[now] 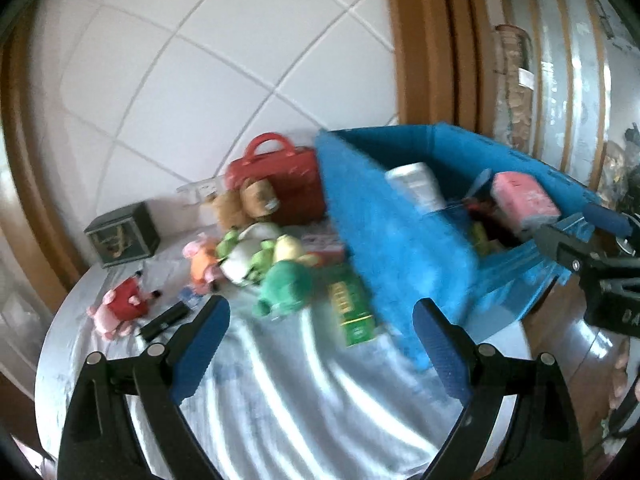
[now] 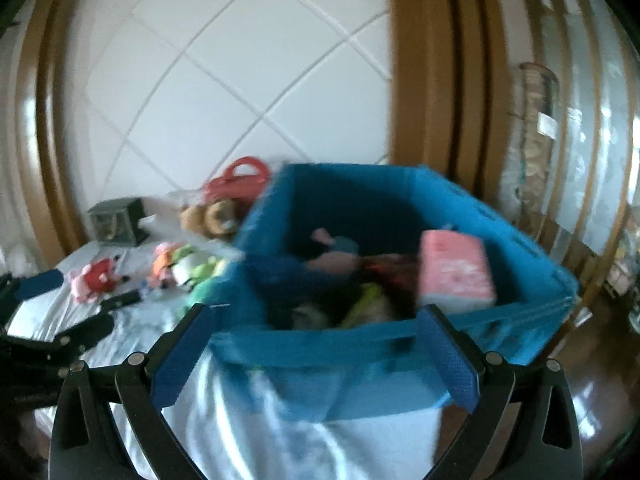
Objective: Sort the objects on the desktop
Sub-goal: 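Move both tools back over the bed toward the black cylinder and floss box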
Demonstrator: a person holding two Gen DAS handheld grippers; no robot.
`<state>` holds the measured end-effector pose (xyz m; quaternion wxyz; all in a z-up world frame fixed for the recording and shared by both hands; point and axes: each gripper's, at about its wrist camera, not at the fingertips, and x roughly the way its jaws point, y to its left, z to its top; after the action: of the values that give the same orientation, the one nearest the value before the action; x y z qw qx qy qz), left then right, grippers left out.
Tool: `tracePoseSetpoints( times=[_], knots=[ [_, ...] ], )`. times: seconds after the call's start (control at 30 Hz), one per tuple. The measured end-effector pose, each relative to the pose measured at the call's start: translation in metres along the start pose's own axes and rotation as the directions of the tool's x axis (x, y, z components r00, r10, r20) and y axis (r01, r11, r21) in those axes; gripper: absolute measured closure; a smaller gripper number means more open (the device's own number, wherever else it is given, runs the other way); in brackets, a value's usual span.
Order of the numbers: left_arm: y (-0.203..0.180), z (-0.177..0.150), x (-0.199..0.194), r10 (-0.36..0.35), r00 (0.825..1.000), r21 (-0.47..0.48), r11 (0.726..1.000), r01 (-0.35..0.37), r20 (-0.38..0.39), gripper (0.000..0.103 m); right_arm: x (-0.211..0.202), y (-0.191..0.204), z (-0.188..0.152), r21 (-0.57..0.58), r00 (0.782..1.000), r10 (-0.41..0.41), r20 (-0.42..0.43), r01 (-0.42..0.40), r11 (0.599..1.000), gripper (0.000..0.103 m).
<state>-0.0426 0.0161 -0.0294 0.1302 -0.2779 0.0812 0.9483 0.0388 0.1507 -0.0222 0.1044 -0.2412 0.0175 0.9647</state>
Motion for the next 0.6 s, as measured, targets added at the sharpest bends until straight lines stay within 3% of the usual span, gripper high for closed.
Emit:
tracePoseSetpoints(
  times=[0.2, 0.33, 0.6],
  knots=[
    [0.092, -0.031, -0.003, 0.031, 0.999, -0.055, 0.998, -0.033, -0.036, 0.009, 0.001, 0.092, -0.006, -0.038, 0.999, 0.034, -0.017, -0.034, 0.999, 0.0],
    [0.13, -0.048, 0.007, 0.035, 0.996, -0.097, 0.994, -0.043, -0.084, 0.009, 0.009, 0.145, -0.008, -0.087, 0.996, 0.071, -0.058, -0.076, 0.993, 0.0],
    [0.191, -0.074, 0.038, 0.065, 0.985, -0.197, 0.976, -0.097, -0.161, 0.009, 0.047, 0.19, -0.004, -0.167, 0.987, 0.11, -0.116, -0.128, 0.978, 0.0]
  ],
)
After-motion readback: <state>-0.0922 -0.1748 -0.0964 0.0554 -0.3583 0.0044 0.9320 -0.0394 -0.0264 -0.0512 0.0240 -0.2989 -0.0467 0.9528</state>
